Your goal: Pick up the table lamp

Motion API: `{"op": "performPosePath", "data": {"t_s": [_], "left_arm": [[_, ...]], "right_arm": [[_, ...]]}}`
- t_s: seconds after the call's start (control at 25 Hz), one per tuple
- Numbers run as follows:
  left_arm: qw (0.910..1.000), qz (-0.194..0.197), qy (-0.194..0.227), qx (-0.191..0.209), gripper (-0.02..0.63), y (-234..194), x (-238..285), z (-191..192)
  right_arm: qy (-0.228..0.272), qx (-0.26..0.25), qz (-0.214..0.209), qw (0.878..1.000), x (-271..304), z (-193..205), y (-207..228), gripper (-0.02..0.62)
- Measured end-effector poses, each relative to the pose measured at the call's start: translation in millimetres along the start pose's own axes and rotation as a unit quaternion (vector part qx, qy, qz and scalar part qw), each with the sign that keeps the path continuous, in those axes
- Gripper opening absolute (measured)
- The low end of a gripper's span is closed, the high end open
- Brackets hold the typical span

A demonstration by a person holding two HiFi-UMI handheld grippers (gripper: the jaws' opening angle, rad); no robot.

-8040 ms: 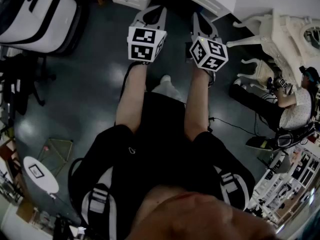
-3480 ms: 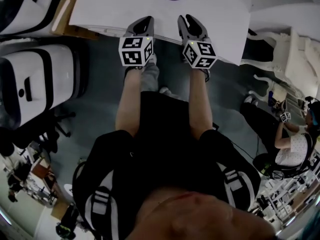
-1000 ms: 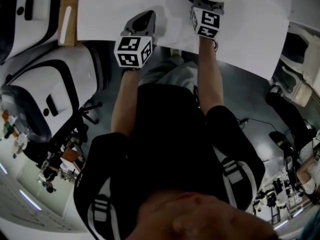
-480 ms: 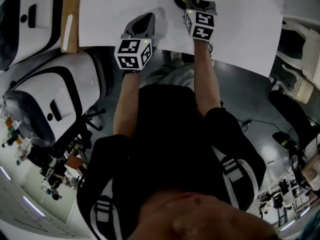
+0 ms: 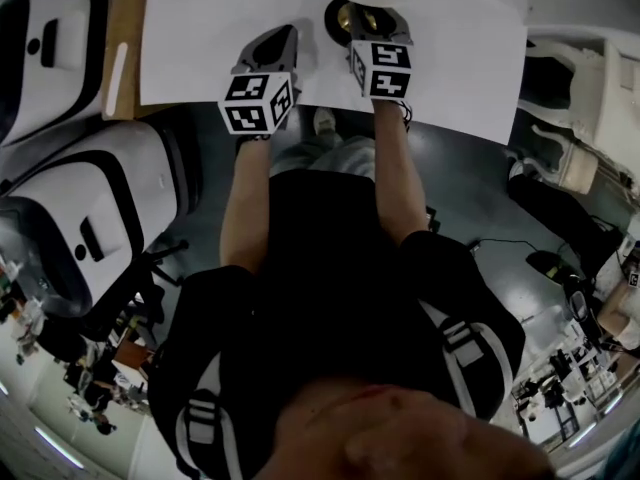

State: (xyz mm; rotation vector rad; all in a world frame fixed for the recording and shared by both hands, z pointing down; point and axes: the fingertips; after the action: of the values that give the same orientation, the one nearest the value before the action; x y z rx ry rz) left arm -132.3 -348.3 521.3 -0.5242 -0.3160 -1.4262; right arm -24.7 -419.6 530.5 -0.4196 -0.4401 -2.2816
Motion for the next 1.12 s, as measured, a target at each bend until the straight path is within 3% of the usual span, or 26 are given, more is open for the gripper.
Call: {"op": "performPosePath", "data": {"t_s": [0.28,0.48,0.88,1.12], "left_arm": [[0.9990,0.001,0.038,-0.023,0.011,4.3,2.4,-44.7],[0.9981,0.023,0.048,-0.033,0.011,16.1,-0.2,-72.2],[0.9958,0.027,0.085,-0.023,0.011,29.7,-0.4,-127.1],[0.9948,0.043,0.092,-0.015,0.011,39.1,5.1,-137.4]], "right_arm": [[0.018,0.011,0.004,1.000,-29.4,-48.3,-13.2,0.106],[0.029,0.015,-0.001,0.999,-46.8,-76.7,-15.0,0.106],[0.056,0.002,0.001,0.998,-69.3,-121.7,-5.0,0.106],[0.063,-0.005,-0.004,0.998,-71.7,-132.5,-8.9,0.106]]}}
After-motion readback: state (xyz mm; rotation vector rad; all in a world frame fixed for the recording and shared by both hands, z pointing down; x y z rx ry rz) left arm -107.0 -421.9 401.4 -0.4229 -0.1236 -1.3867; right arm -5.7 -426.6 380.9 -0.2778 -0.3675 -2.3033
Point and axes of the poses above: the fingertips, and each gripper's own axes: x forward along the fingers, y to its right, z out of its underside, and after that the axes turned 14 degrees about -z, right-handed
